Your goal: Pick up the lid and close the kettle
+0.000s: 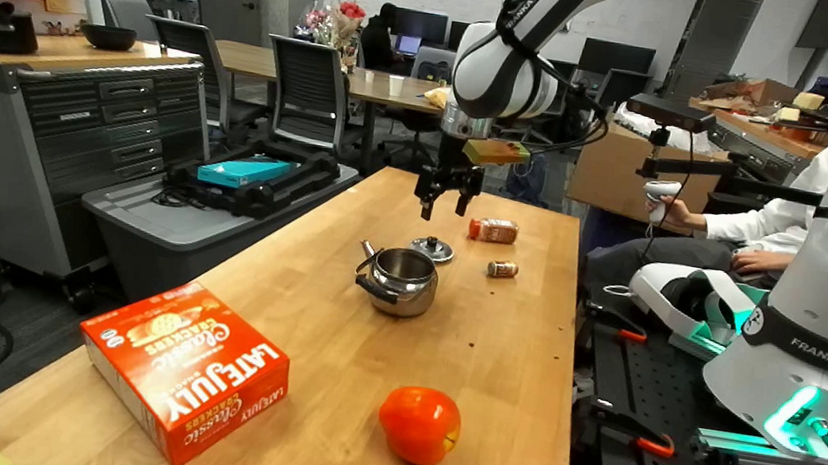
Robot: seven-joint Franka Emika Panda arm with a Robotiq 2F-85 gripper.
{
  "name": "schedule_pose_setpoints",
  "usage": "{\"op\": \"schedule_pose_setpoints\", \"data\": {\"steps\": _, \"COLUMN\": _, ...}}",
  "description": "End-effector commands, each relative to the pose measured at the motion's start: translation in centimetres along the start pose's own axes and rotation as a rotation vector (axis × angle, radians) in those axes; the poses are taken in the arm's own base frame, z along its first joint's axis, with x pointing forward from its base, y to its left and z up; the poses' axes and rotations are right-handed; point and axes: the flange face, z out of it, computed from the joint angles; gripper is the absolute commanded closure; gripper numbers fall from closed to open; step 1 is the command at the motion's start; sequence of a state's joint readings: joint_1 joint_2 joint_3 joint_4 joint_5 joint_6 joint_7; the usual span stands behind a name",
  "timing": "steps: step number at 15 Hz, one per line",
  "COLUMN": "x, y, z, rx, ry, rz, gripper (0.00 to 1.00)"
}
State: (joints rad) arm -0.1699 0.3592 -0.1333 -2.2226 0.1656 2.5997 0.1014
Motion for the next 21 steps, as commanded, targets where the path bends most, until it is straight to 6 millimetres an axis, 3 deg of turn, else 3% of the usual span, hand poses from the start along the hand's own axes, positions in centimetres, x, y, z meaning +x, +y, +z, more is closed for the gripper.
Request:
{"op": "schedule_pose_setpoints", "data": {"steps": 1, "x": 1.4, "y": -0.1, "z": 1.0, "rx": -0.002, "ry": 0.01, "rz": 0.008, "gripper": 0.0}}
{"op": "schedule_pose_setpoints", "data": {"steps": 21, "x": 2.6, "y": 0.0, "z": 4.4, "rx": -0.033, "ry": -0.023, "rz": 0.007, "gripper": 0.0}}
